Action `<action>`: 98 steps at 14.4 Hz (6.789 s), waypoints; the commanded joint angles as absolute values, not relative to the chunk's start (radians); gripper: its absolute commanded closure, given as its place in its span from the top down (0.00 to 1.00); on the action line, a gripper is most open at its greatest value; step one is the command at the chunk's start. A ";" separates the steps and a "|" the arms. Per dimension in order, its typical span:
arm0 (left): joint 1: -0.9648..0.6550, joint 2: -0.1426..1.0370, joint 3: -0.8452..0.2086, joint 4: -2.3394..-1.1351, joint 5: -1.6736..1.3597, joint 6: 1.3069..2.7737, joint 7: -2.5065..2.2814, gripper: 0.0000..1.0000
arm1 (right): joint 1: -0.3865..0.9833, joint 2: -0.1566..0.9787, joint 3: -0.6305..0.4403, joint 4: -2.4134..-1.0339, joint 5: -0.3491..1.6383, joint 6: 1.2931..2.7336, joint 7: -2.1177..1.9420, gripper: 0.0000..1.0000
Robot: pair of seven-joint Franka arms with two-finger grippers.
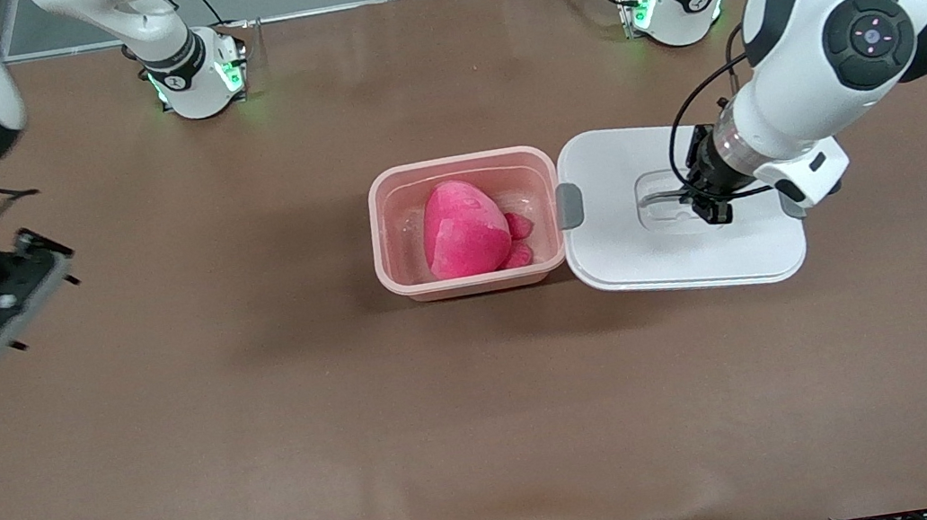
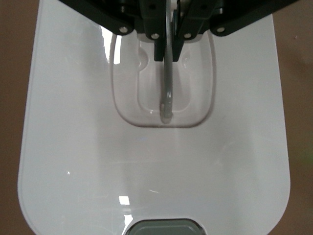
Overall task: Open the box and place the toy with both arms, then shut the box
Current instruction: 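Carry the lid over the box with the left gripper and lower it, then press the lid down onto the box with the left gripper, then open the left gripper and raise it away from the lid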
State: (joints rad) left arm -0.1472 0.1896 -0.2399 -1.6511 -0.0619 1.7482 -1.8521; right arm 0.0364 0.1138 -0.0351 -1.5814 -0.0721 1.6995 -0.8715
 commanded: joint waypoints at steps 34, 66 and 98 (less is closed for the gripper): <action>-0.621 0.522 -0.247 -1.477 0.054 1.985 -2.499 0.00 | 0.014 -0.031 -0.113 -1.525 0.032 1.515 -0.020 1.00; -0.660 0.546 -0.250 -1.549 0.135 2.075 -2.537 0.00 | 0.069 -0.038 -0.103 -1.511 -0.002 1.442 0.038 1.00; -0.341 0.299 -0.250 -1.466 0.141 1.740 -1.834 1.00 | 0.018 0.005 -0.110 -1.511 0.041 1.453 0.043 1.00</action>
